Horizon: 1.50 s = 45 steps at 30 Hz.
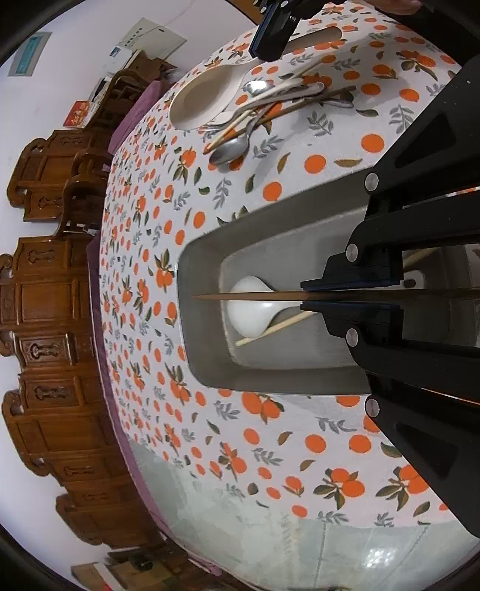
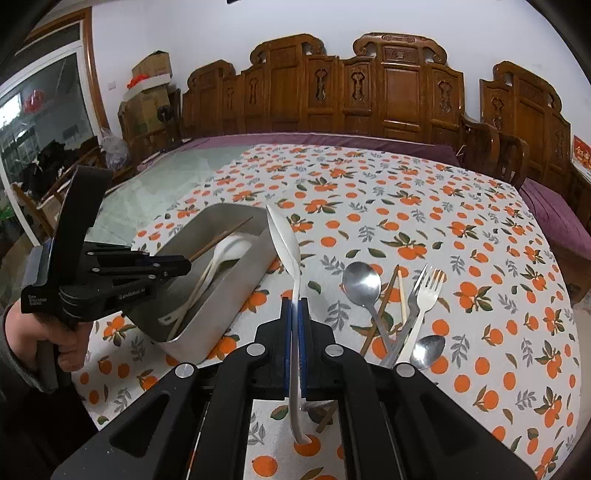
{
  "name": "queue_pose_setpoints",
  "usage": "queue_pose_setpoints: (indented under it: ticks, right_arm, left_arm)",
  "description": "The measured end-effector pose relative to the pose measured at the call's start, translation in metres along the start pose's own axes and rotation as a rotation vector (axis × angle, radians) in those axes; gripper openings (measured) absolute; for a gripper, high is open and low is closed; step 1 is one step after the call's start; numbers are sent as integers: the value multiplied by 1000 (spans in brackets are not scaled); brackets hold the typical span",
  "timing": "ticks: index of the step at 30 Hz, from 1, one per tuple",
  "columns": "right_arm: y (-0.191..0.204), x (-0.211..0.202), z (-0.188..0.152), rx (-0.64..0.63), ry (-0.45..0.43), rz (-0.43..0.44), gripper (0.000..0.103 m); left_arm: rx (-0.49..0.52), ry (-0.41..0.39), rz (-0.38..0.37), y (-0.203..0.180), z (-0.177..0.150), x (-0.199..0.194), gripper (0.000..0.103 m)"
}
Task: Organize utensils
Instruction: 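Lower the chopstick into the metal tray and open the left tool while the right tool holds the knife, then lower the white knife into the metal tray and open the right tool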
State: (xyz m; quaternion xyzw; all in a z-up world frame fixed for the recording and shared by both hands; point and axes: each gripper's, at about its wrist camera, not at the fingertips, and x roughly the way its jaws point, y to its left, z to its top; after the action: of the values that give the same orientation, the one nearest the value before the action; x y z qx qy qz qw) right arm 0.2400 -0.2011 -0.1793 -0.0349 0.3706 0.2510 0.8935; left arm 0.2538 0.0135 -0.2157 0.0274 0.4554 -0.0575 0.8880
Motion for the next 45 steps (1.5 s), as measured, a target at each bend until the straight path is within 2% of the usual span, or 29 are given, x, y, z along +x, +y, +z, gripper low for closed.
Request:
queue_pose_setpoints:
  ticks: [12, 24, 33, 45]
  right_arm:
    - [6, 11, -5, 2, 34, -7, 4]
    - [38, 23, 19, 20, 30, 32, 4]
    - [64, 51, 40, 81, 39, 72, 4]
    - [83, 90, 54, 182, 86, 104, 4]
  left_arm:
    - [-15, 33, -55, 8, 3, 14, 5]
    - [-25, -57, -42, 30, 18, -17, 5]
    - [-47, -113, -2, 59, 23, -38, 5]
    - [-103, -153, 5, 92, 28, -58, 5]
